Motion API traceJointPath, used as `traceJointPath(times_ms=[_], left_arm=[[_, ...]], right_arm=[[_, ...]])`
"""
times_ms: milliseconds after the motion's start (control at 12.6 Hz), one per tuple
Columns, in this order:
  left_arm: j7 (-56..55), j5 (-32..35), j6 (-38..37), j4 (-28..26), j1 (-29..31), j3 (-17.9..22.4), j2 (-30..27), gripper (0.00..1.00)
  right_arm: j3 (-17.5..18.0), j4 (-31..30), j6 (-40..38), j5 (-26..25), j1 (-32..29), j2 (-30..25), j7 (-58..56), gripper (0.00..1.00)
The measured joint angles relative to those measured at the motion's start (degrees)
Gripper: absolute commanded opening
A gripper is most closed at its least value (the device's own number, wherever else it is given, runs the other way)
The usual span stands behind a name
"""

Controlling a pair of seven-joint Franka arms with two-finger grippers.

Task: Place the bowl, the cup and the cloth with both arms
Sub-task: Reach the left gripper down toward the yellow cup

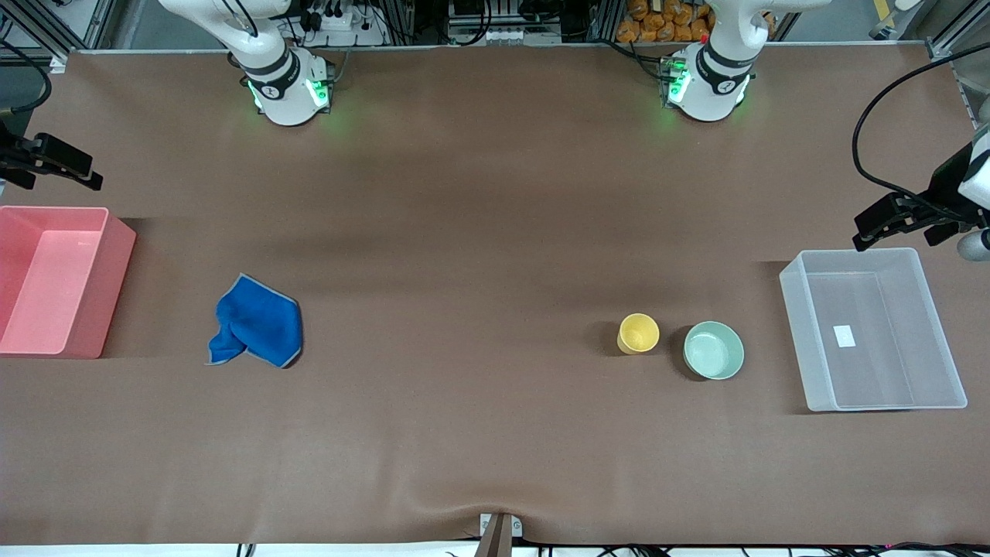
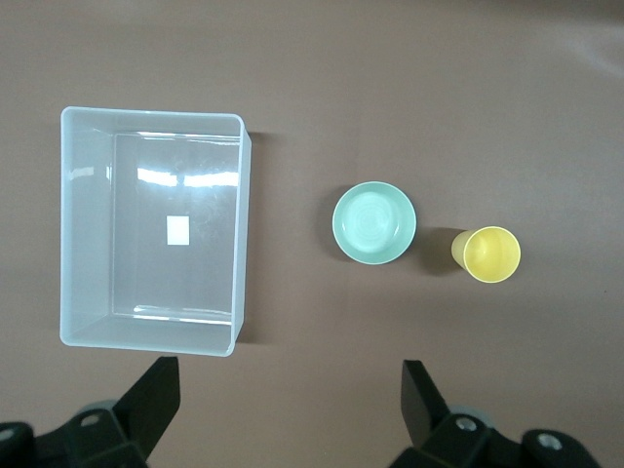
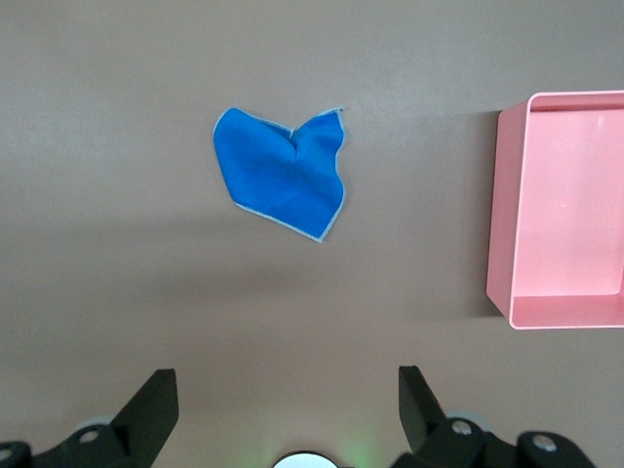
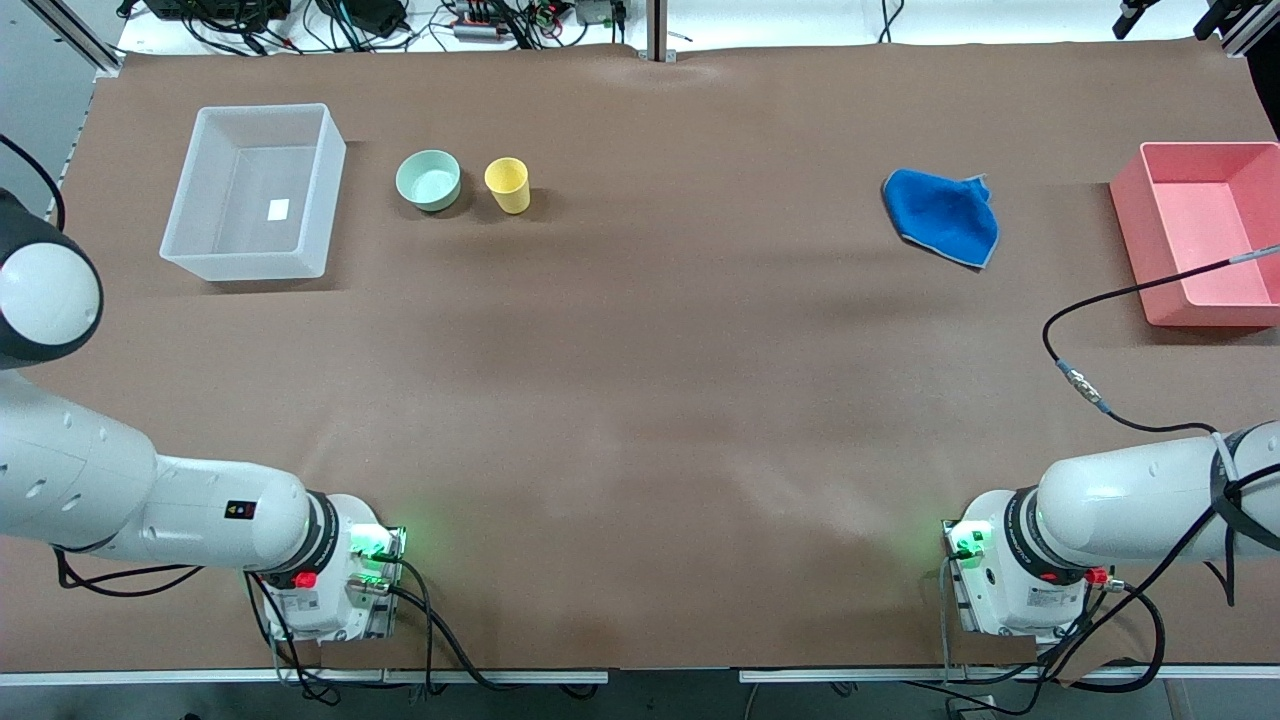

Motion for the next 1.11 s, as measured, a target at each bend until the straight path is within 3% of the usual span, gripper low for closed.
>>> traceJointPath(times_ms=[714, 1111], left_arm=[[0.0, -1.0, -0.4, -0.9, -0.2, 0.0, 1.1, 1.00], [-0.7, -2.1, 2.6, -1.1, -1.4, -1.1, 6.6, 1.00]], right_arm=[[-0.5, 0.0, -0.2, 0.0, -0.1, 0.0, 0.1, 1.00], [-1.6, 0.0, -1.8, 0.0, -1.0, 0.0, 0.1, 1.00]])
